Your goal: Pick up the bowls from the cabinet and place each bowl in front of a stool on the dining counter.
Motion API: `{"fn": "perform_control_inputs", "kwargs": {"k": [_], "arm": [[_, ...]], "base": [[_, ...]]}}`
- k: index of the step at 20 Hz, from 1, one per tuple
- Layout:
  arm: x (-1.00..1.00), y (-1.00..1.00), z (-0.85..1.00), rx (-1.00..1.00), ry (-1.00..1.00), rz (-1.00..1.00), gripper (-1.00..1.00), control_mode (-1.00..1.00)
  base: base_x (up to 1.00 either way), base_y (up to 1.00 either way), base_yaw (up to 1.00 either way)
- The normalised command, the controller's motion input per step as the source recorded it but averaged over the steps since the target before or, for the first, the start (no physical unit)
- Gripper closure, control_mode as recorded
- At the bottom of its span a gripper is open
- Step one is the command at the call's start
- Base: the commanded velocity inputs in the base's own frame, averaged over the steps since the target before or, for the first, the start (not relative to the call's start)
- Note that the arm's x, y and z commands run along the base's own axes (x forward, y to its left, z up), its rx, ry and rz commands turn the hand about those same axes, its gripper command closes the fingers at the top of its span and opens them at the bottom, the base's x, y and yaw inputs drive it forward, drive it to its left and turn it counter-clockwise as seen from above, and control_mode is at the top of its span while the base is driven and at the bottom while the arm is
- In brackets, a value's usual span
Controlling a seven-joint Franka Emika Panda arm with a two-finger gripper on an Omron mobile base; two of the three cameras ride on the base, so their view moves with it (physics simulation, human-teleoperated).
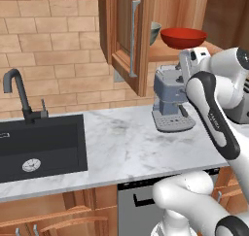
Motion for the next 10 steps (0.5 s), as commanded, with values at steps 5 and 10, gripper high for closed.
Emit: {"fn": "perform_control_inputs", "kwargs": {"k": [5, 10], "arm": [[0.0, -0.01, 0.33, -0.06, -0.19, 0.1, -1.0, -1.0], [0.0, 0.05, 0.64, -0.15, -0.08, 0.06, -1.0, -1.0]], "base": [[0.0, 0.0, 0.0], [0.0, 0.0, 0.0]]}}
